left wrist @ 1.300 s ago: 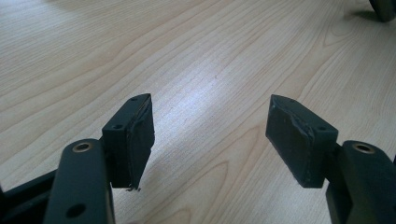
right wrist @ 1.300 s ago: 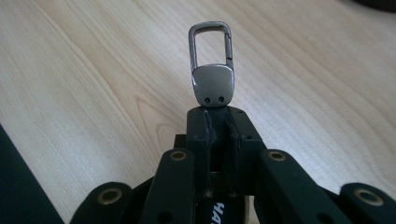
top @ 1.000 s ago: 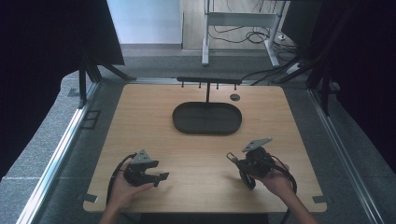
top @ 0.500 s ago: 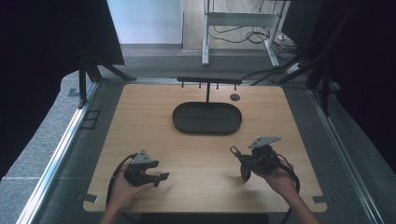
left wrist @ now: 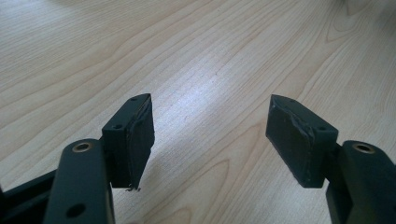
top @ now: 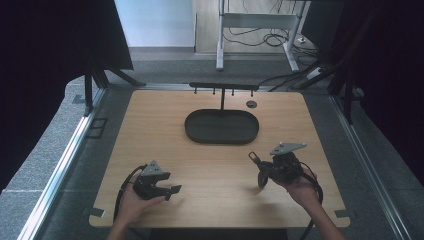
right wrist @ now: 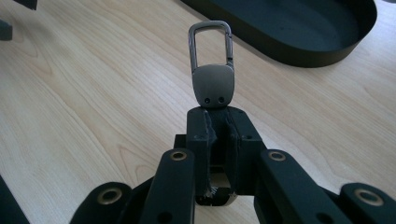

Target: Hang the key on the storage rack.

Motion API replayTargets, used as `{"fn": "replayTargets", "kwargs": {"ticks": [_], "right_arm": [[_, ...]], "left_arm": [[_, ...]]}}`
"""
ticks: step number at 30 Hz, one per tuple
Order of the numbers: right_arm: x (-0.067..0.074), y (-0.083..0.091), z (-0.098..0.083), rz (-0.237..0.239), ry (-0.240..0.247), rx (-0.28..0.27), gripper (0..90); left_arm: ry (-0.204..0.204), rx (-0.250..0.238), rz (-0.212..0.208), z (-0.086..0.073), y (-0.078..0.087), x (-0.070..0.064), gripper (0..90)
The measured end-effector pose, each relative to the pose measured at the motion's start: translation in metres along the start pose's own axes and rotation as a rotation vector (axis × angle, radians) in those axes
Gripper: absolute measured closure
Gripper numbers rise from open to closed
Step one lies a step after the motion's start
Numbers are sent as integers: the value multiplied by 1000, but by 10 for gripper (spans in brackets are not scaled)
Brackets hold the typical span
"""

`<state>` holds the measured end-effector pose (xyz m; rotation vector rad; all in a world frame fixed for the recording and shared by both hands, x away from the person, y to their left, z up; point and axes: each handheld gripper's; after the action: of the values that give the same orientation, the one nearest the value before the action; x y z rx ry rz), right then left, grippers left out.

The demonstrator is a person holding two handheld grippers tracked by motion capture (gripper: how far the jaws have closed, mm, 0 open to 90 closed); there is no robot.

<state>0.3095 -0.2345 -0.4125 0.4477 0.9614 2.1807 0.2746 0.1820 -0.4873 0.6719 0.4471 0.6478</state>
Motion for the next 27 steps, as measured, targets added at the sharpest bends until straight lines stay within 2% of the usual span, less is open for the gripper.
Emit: {"fn": "replayTargets", "kwargs": {"ticks": [9,18,27], "right_arm": [[-5,-2,12,-13,2,-1,813],[-12,-5,30,-19,2,22,812],[-20,-7,46,-34,-11,13,812]], "left_arm": [[1,1,-2,0,0,0,331],[-4,6,-3,0,0,0,331],[-3,6,-2,0,-1,0,331]]}}
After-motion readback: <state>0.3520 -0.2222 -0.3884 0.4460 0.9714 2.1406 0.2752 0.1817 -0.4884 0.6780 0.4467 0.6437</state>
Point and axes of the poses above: each handheld gripper's, and its own axes: y roughly backward along the jaws, z roughly out of its top, x roughly to its left, and after that the axes turned 1 degree about x, right-handed
